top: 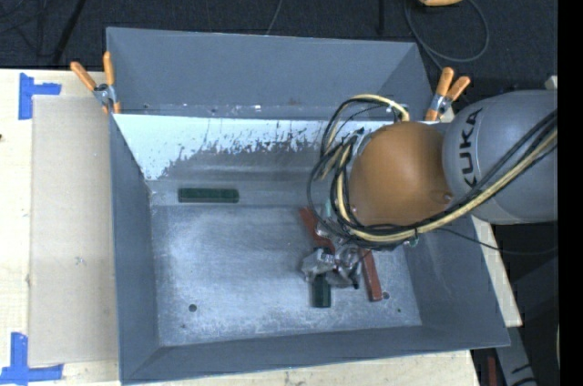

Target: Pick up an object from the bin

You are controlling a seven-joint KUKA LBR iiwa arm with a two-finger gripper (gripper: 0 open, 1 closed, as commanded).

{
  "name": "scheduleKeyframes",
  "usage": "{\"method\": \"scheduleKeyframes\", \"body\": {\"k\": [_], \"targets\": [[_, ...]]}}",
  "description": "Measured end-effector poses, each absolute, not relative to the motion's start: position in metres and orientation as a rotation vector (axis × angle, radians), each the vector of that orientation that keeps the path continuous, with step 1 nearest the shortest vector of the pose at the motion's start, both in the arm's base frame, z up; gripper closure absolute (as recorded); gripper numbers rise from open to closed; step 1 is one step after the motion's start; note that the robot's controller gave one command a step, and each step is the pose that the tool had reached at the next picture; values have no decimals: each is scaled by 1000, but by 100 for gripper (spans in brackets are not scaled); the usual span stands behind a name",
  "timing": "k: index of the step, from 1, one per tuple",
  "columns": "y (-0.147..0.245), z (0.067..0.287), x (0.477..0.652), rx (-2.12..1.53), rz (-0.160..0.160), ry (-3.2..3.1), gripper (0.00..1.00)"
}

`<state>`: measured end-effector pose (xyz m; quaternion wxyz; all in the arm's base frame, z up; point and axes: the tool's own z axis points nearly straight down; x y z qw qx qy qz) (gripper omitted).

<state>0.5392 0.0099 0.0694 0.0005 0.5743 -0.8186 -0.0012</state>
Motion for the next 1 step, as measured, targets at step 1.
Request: {"method": "scheduleKeyframes", "body": {"k": [1], "targets": [[-38, 214, 560, 1773, 8, -2602, 100]]}}
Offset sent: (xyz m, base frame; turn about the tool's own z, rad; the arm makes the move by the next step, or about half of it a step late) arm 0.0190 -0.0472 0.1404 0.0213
